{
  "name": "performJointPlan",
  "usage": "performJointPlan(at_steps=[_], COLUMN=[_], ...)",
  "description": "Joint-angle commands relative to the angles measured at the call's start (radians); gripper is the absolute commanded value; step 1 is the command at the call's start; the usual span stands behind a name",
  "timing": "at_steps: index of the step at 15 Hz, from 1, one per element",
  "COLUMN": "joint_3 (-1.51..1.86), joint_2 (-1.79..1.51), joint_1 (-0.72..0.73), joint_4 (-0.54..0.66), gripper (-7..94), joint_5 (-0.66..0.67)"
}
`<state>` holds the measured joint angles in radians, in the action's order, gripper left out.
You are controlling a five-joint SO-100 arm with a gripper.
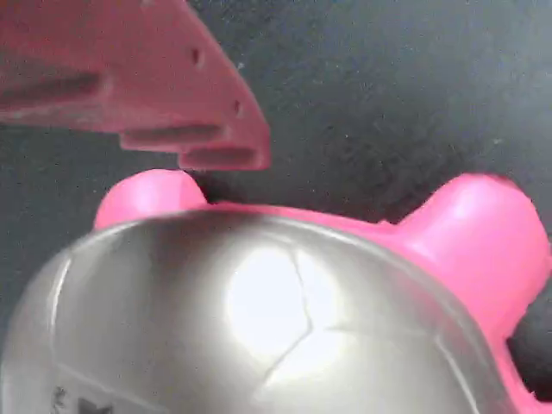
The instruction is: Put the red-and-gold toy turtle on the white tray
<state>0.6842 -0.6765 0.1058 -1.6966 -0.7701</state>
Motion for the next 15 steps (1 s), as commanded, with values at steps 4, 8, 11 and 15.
performJointPlan(at_steps=[4,8,11,15], joint_3=[-0.069,-0.078,-0.067,0.046], joint_2=[-0.02,-0.014,-0.054,-0.207], joint_1=[0.011,0.005,-0.002,0.009], joint_4=[-0.002,-0.002,-0.003,0.0], gripper=[54,32,0,0], joint_5=[-0.012,-0.012,-0.012,0.089])
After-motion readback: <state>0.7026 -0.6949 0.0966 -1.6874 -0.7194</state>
